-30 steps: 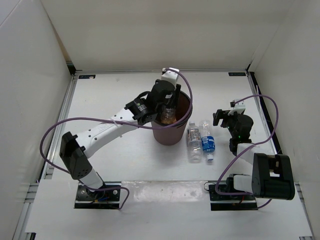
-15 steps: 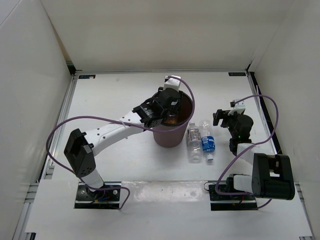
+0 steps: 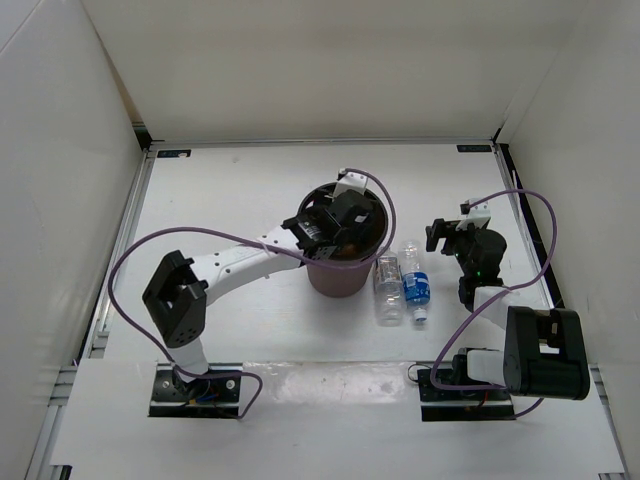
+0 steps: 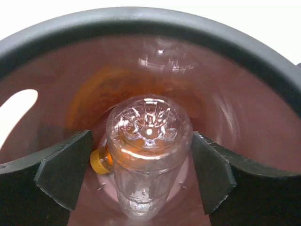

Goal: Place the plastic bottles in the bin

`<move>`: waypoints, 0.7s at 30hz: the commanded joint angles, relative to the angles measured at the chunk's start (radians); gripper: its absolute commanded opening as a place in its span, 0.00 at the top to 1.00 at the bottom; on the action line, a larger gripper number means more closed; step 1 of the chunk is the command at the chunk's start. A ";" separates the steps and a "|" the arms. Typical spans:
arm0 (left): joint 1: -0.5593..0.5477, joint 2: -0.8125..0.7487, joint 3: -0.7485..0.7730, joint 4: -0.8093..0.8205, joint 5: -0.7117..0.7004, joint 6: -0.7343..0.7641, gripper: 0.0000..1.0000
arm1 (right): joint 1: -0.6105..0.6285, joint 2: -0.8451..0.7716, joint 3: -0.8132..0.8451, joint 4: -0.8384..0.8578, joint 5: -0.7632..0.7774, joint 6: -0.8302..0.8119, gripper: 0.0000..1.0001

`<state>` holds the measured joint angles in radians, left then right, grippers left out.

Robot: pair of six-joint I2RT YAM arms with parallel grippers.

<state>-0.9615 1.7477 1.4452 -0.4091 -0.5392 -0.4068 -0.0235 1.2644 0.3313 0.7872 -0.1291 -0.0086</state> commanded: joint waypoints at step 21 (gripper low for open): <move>-0.016 -0.259 0.299 -0.261 -0.087 0.109 0.00 | 0.005 -0.014 0.029 0.043 0.013 -0.016 0.10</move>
<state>-0.9890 1.5829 1.7126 -0.6285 -0.5968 -0.3286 -0.0235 1.2644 0.3313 0.7876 -0.1291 -0.0086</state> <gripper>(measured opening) 0.998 0.905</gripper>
